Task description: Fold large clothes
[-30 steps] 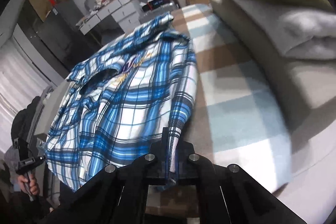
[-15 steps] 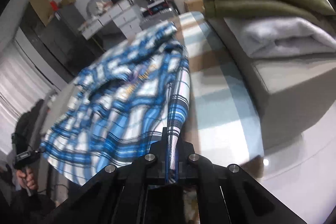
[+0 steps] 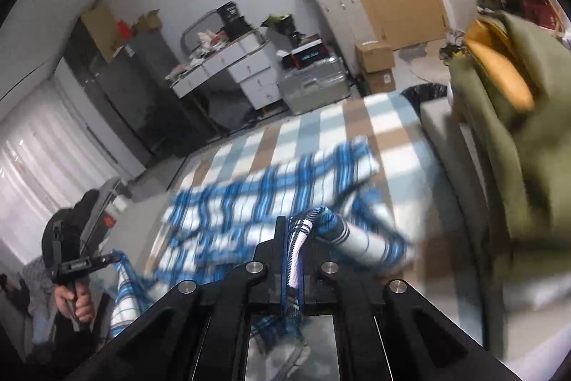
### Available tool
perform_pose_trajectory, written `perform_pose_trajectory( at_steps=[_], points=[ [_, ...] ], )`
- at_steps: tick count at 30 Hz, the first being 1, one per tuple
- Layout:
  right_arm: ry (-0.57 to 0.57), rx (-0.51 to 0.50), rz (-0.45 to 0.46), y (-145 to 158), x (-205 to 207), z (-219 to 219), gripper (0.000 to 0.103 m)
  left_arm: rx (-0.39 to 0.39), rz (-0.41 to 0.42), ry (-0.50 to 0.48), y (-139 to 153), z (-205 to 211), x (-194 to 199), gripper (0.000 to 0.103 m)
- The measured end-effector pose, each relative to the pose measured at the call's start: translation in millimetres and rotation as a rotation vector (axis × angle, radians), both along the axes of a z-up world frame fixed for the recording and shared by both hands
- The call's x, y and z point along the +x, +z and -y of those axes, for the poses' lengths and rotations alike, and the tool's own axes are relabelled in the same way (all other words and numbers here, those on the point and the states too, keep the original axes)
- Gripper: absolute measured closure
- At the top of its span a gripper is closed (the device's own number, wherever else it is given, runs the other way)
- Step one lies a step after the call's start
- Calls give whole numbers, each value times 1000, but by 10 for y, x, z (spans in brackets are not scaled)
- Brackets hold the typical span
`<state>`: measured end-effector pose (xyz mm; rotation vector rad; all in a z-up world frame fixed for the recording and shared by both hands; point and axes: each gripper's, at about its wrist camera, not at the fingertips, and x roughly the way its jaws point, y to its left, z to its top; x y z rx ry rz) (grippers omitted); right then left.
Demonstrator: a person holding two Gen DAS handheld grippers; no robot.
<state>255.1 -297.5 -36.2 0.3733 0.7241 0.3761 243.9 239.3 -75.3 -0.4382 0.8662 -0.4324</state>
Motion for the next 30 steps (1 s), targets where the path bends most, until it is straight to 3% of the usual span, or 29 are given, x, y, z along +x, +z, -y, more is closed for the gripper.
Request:
perform_pose_trajectory(
  at_steps=[4, 8, 11, 14, 17, 18, 19, 20, 21, 22, 23, 26, 28, 30],
  points=[
    [-69, -4, -95, 58, 780, -36, 100, -25, -33, 51, 199, -210, 463, 103],
    [-101, -44, -223, -79, 1529, -87, 99, -1, -94, 139, 190, -429, 1017, 103],
    [-132, -67, -345, -352, 2009, -75, 97, 20, -146, 217, 6, -594, 1378, 103],
    [-144, -77, -448, -710, 2399, -43, 96, 54, -260, 258, -325, -670, 1639, 103],
    [-152, -82, -508, -965, 2550, 7, 95, -19, -358, 283, -609, -797, 1687, 98],
    [-160, -58, -504, -1011, 2564, 55, 94, -41, -358, 285, -648, -838, 1635, 94],
    [-173, -38, -485, -1012, 2554, 111, 87, -43, -336, 287, -621, -863, 1575, 91],
    [-185, -30, -463, -981, 2552, 144, 80, -14, -309, 299, -562, -881, 1501, 75],
    [-195, -26, -416, -905, 2515, 182, 64, 26, -275, 324, -471, -901, 1419, 52],
    [-202, -36, -358, -800, 2452, 213, 51, 45, -222, 352, -353, -925, 1307, 39],
    [-206, -54, -299, -682, 2378, 221, 47, 49, -179, 370, -242, -950, 1255, 29],
    [-127, -109, -164, -408, 2104, 108, 35, 125, -92, 352, 42, -799, 1005, 28],
    [5, -162, -116, -350, 1837, -127, 29, 188, -46, 232, 167, -451, 902, 28],
    [125, -233, -100, -406, 1619, -388, 29, 264, -60, 84, 182, -26, 829, 27]
  ],
)
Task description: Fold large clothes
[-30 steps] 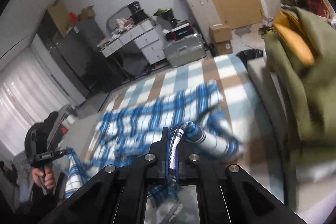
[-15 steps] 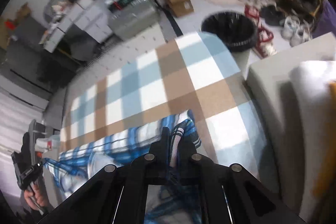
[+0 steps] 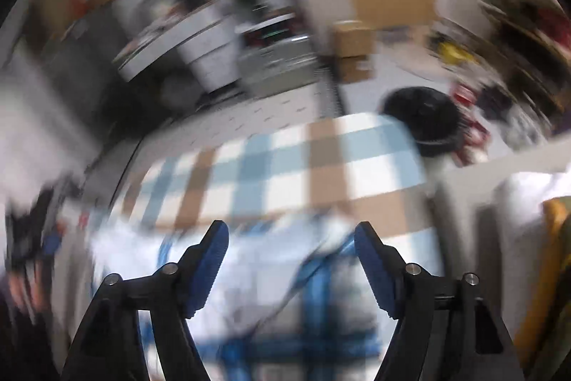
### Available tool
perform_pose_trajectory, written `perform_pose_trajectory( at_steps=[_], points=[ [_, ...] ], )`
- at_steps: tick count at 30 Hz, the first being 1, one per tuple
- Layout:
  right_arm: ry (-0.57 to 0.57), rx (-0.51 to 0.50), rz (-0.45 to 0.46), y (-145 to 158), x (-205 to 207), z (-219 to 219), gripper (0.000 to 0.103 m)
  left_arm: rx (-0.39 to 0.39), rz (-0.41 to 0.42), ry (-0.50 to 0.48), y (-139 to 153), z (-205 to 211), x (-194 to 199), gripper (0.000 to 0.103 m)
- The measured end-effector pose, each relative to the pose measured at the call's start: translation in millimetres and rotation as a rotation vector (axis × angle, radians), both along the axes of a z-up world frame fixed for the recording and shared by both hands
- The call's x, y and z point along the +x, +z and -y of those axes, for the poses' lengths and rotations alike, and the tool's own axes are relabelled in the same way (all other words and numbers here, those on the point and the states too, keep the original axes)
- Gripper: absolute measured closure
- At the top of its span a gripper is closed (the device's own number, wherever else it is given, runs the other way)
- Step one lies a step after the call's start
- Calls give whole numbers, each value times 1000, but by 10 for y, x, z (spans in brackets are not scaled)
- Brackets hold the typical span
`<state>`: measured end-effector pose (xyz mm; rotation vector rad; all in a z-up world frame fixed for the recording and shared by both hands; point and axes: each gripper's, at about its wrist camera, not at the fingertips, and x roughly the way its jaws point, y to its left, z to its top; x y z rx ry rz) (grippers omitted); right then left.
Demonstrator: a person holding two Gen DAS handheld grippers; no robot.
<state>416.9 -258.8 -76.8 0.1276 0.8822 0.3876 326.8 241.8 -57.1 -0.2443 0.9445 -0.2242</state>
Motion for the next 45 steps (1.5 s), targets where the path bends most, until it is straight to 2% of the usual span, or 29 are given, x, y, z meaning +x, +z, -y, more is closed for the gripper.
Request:
perform_pose_trajectory(
  at_steps=[1, 4, 6, 7, 9, 11, 14, 15, 17, 21, 23, 25, 27, 30, 32, 34, 35, 38, 39, 40, 42, 45],
  points=[
    [88, -77, -6, -78, -132, -207, 29, 54, -10, -114, -33, 350, -50, 27],
    [301, -299, -2, -369, -421, -702, 29, 184, -55, -371, -246, 1129, -120, 27],
    [369, -420, -24, -607, -521, -894, 29, 242, -108, -479, -439, 1493, -86, 27],
    [379, -442, -65, -730, -538, -937, 29, 252, -135, -504, -522, 1619, -64, 27],
    [374, -384, -109, -811, -545, -920, 30, 253, -165, -516, -607, 1792, -8, 27],
    [327, -429, -53, -809, -551, -917, 30, 281, -149, -498, -646, 1933, 54, 27],
    [371, -501, 57, -746, -639, -1039, 29, 317, -143, -530, -675, 2075, 182, 27],
    [381, -523, 68, -747, -647, -1083, 29, 336, -162, -549, -709, 2126, 181, 27],
    [403, -568, 95, -761, -657, -1187, 29, 317, -213, -615, -743, 2114, 241, 27],
    [436, -638, 118, -851, -529, -1373, 32, 376, -194, -657, -796, 2291, 230, 27],
    [439, -665, 120, -915, -427, -1425, 49, 411, -189, -661, -842, 2340, 237, 27],
    [439, -672, 107, -947, -349, -1438, 86, 465, -187, -658, -919, 2389, 265, 27],
    [420, -645, 105, -917, -278, -1434, 103, 533, -166, -653, -975, 2421, 289, 27],
    [364, -546, 124, -746, -201, -1331, 103, 584, -122, -624, -975, 2404, 350, 27],
    [319, -439, 107, -609, -129, -1214, 103, 614, -79, -617, -933, 2363, 377, 29],
    [263, -343, 115, -451, -111, -1061, 102, 624, -8, -597, -855, 2328, 380, 66],
    [253, -323, 117, -414, -99, -1040, 100, 620, -1, -592, -832, 2312, 375, 100],
    [232, -256, 121, -277, -150, -882, 97, 617, 20, -553, -779, 2316, 471, 101],
    [239, -239, 117, -263, -170, -849, 86, 603, 10, -535, -760, 2299, 516, 101],
    [255, -219, 107, -257, -198, -820, 68, 601, 5, -509, -754, 2278, 564, 101],
    [286, -209, 96, -286, -261, -826, 51, 576, -15, -482, -749, 2234, 629, 101],
    [337, -287, 72, -432, -296, -983, 52, 558, 2, -382, -678, 2094, 717, 101]
  ],
)
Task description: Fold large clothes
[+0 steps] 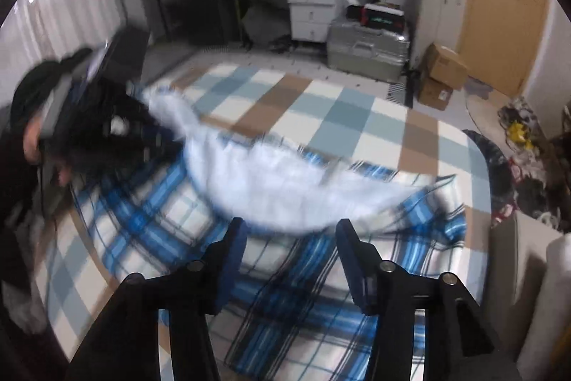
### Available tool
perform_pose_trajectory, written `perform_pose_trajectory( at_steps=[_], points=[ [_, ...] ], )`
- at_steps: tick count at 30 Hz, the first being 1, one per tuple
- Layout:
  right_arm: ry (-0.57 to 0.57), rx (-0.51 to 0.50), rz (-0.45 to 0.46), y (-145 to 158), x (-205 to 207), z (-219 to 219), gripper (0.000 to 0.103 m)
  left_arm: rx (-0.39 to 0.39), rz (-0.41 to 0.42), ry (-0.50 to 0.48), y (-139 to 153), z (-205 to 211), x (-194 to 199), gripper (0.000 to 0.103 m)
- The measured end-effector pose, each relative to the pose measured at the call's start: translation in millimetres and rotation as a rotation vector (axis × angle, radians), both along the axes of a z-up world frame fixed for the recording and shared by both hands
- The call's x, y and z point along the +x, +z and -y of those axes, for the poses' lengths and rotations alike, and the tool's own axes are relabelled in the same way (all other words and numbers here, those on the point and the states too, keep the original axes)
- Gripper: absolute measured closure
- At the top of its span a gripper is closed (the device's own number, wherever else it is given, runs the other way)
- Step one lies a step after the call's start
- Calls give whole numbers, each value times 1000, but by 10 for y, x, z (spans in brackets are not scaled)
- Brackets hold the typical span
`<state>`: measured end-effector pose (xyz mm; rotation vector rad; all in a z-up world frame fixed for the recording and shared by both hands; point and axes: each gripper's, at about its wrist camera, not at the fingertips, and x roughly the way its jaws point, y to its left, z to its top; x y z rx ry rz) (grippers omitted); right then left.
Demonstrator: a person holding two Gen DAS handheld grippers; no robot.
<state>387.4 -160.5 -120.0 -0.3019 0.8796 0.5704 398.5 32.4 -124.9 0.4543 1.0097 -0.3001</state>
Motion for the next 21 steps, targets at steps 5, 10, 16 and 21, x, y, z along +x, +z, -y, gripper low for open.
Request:
perform_pose_trajectory(
  at_steps=[5, 10, 16, 21],
  points=[
    [65, -127, 22, -207, 62, -359, 51, -109, -61, 94, 44, -221, 124, 101],
    [60, -171, 94, -210, 330, -559, 40, -135, 52, 193, 293, -460, 109, 91],
    [51, -213, 40, -372, 783, -614, 39, -121, 43, 129, 309, -667, 119, 57],
    [-54, -151, -66, -479, 1149, -364, 39, -50, 4, 108, 115, -901, 168, 43]
  ],
)
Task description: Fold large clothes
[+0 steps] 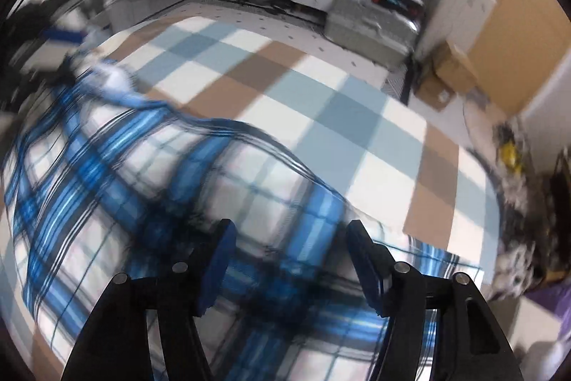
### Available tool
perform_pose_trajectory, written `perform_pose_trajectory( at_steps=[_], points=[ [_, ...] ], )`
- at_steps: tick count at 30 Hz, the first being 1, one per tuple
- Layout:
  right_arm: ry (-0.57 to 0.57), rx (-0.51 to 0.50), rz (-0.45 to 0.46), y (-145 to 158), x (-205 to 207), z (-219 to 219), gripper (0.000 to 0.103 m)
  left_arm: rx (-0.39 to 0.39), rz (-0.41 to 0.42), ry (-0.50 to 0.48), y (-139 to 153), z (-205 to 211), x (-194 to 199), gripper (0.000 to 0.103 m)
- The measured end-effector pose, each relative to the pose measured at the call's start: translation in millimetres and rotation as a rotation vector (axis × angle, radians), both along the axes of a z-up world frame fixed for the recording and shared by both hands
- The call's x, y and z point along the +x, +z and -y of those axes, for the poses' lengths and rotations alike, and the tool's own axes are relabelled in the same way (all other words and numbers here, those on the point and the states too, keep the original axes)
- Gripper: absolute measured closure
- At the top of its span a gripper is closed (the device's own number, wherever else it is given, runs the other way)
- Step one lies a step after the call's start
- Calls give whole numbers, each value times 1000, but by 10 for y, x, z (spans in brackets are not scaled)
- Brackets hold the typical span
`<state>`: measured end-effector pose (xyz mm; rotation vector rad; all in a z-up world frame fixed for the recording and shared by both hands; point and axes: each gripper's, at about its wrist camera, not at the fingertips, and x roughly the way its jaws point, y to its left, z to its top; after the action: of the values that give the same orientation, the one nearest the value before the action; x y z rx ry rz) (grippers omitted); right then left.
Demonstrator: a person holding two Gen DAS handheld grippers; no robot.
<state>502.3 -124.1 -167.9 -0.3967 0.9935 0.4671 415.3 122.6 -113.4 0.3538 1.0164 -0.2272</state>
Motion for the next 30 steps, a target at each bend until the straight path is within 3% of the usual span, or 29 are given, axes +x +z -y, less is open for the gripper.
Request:
perform_pose_trajectory(
  at_steps=[3, 7, 8, 9, 10, 12, 15, 19, 20, 21, 23, 27, 30],
  points=[
    [-100, 40, -73, -120, 118, 251, 40, 13, -74, 23, -207, -111, 120, 43],
    [-164, 151, -115, -144, 133, 519, 53, 2, -89, 36, -369, -130, 220, 44],
    [-170, 151, -108, -129, 121, 538, 54, -16, -103, 45, -391, -138, 249, 55],
    [-179, 141, -91, -111, 101, 563, 54, -4, -106, 63, -415, -141, 287, 73],
    [-204, 120, -69, -93, 82, 597, 54, 57, -99, 110, -455, -153, 336, 77],
    [-274, 76, -31, -58, 54, 695, 54, 109, -95, 189, -496, -227, 415, 77],
    [-342, 104, 5, 83, -73, 918, 54, 100, -75, 301, -407, -414, 390, 76],
    [-352, 157, 131, 419, -583, 1165, 51, -6, -35, 308, -75, -595, -54, 76],
    [-350, 169, 143, 457, -664, 1206, 48, -20, -23, 300, -21, -620, -174, 68],
    [-354, 182, 159, 488, -797, 1280, 40, -34, -15, 297, 62, -669, -371, 43],
    [-369, 187, 173, 482, -994, 1396, 32, -70, -16, 300, 117, -754, -670, 16],
    [-416, 249, 83, 234, -1198, 1611, 31, -200, -96, 298, -38, -934, -1094, 16],
    [-446, 277, 1, 18, -1184, 1642, 32, -277, -169, 285, -240, -906, -1101, 16]
  ],
)
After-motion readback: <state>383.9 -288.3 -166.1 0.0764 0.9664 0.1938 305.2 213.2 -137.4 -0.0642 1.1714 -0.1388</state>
